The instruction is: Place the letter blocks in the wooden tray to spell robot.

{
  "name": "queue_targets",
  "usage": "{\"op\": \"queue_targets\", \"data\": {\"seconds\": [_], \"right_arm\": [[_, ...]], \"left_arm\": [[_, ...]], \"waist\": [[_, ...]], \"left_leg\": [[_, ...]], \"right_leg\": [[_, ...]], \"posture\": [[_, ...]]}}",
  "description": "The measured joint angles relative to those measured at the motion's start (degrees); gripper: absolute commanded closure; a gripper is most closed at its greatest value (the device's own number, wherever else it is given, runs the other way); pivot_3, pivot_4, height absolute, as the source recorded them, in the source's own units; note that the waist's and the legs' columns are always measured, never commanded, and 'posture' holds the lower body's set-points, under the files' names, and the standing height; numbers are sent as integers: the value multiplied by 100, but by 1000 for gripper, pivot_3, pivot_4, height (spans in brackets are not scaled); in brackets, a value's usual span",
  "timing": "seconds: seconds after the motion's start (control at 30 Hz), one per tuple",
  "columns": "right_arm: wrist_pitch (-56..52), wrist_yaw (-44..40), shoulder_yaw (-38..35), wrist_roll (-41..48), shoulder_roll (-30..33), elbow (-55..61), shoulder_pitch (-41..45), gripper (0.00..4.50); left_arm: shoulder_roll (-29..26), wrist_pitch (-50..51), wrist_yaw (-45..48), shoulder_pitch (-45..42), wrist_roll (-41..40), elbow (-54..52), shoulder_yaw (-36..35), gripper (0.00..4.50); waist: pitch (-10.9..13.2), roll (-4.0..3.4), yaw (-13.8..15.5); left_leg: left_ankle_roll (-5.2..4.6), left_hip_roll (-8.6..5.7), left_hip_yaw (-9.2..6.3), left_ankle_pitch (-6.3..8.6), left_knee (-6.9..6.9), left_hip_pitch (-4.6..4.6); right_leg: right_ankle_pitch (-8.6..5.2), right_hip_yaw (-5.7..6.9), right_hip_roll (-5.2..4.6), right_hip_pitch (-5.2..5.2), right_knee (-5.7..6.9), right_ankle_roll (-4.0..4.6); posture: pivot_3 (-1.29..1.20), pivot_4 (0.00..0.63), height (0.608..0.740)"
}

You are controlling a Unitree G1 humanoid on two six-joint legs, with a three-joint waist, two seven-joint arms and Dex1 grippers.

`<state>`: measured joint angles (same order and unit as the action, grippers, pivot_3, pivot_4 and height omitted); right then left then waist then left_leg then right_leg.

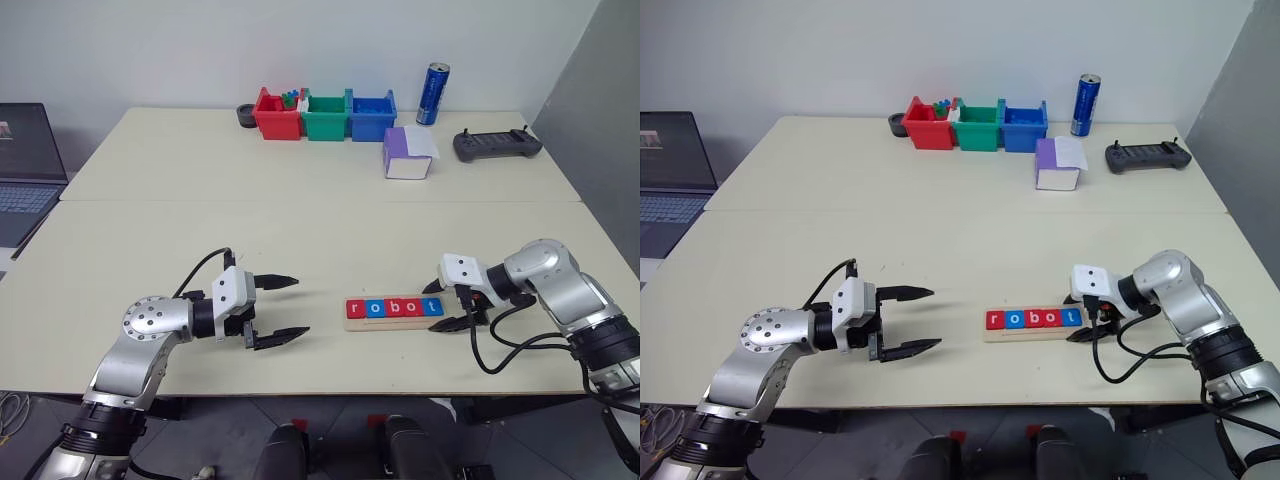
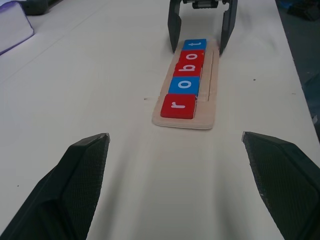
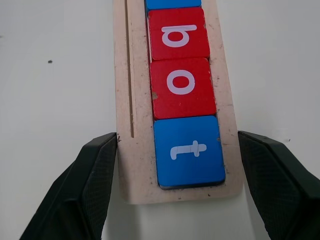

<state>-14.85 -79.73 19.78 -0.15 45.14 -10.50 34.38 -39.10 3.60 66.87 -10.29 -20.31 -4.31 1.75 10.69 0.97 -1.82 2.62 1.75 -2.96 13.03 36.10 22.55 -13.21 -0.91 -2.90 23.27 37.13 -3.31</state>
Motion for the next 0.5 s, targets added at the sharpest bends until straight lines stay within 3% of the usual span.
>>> {"op": "queue_targets", "data": {"seconds": [0.2,0.5], "right_arm": [[-430,529,-112,-102,47,456,-210,1098],[-1029,603,-108,-89,235,873,-293,1098]], "left_arm": [[3,-12,0,-7,0,9,2,0],[16,-33,8,-152,3,51,12,0]], "waist": [[0,0,1],[0,0,4]], "left_leg": [[0,0,0,0,0,3],[0,0,-1,0,0,5]], "right_leg": [[0,0,0,2,-1,0],[0,1,0,3,-2,0]], "posture": [[0,150,740],[0,150,740]]}}
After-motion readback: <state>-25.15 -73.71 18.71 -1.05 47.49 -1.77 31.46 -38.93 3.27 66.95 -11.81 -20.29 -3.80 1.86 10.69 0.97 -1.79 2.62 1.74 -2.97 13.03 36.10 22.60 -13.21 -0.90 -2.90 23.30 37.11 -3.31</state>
